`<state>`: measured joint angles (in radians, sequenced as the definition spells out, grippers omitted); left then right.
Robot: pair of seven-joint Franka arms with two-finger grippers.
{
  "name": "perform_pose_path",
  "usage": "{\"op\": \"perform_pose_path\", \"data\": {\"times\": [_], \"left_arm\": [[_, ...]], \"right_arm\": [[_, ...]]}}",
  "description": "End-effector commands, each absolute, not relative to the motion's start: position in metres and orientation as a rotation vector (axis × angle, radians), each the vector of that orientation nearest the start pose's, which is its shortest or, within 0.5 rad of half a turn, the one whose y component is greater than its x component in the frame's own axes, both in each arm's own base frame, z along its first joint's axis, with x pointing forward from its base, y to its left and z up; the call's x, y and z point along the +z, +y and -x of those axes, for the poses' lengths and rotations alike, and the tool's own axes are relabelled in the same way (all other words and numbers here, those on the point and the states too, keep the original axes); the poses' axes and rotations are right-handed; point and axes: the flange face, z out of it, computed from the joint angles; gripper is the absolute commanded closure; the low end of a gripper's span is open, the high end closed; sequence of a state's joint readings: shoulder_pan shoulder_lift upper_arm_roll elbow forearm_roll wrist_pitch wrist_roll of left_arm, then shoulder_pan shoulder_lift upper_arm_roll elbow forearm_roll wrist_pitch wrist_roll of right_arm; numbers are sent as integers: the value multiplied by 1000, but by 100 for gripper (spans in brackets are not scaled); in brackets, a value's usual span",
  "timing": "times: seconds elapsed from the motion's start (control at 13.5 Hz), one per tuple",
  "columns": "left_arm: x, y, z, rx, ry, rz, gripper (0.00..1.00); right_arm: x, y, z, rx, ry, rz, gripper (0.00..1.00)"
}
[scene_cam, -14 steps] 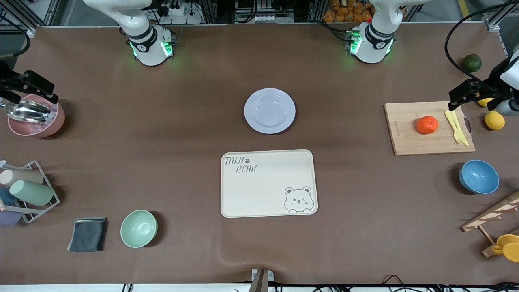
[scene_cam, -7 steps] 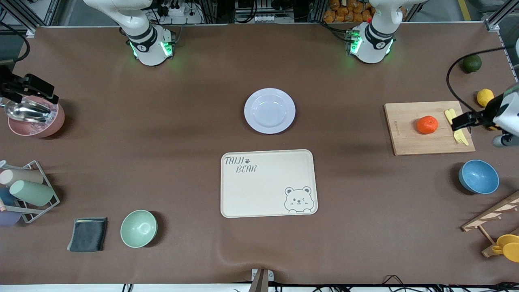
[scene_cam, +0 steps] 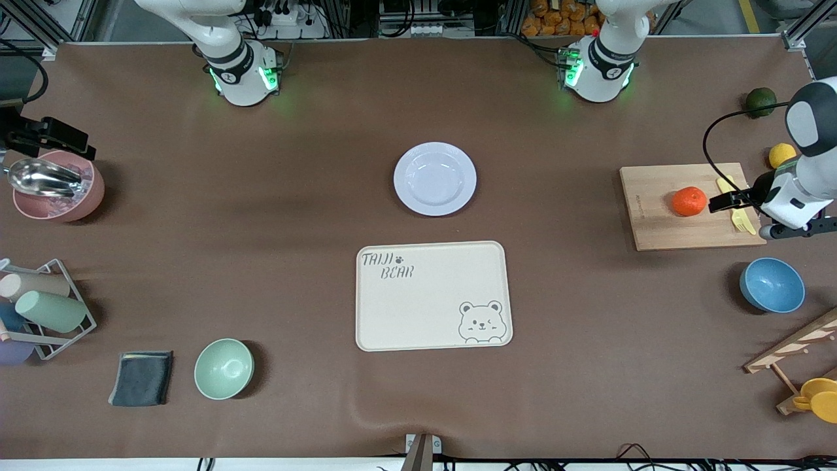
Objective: Place orange and plate with both arms
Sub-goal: 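Move the left gripper over the orange on the wooden board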
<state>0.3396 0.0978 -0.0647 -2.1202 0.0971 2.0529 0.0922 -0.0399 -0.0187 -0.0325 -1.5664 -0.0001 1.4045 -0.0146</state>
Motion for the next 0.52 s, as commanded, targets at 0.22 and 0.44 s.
{"op": "perform_pose_path", "data": {"times": [0.22,0.44], "left_arm": [[290,156,-506,428,-254,3072,0],[261,152,-502,502,-276,3076,0]], "right_arm": [[560,-20,-565,332,90,2933,0],[537,-23,-580,335,138,2829,0]]}}
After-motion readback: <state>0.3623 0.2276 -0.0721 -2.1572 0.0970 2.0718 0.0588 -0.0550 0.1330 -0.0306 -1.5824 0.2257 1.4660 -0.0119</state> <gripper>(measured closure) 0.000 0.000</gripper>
